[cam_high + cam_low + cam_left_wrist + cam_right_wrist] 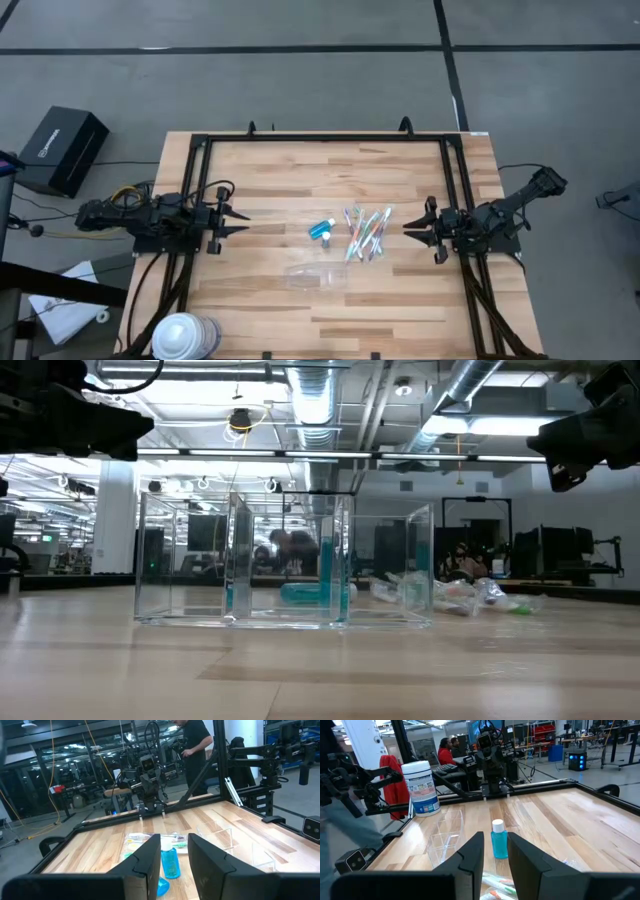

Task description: Pick & Place toothbrushing station

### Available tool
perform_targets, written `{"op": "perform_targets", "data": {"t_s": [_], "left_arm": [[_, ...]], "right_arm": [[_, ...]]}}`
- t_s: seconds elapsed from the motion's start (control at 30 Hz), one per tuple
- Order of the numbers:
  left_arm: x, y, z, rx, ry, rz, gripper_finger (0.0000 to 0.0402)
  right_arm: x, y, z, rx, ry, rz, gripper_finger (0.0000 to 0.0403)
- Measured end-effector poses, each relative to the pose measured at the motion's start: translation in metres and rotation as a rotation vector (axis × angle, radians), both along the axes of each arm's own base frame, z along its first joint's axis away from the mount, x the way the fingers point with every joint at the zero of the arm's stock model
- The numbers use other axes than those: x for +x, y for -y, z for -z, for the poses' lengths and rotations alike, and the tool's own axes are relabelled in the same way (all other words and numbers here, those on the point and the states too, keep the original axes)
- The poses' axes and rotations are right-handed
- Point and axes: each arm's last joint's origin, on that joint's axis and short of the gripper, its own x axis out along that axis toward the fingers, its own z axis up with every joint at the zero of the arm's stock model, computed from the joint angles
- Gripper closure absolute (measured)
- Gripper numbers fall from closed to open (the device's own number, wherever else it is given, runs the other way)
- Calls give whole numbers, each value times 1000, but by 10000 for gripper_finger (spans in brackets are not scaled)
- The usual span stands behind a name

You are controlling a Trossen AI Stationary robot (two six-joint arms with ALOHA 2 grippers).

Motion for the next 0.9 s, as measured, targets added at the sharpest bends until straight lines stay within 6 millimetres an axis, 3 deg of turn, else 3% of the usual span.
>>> {"op": "perform_targets", "data": {"t_s": [0.9], "left_arm": [[0,0,0,20,1,-2,309]], "right_arm": [[0,0,0,0,0,0,326]]}}
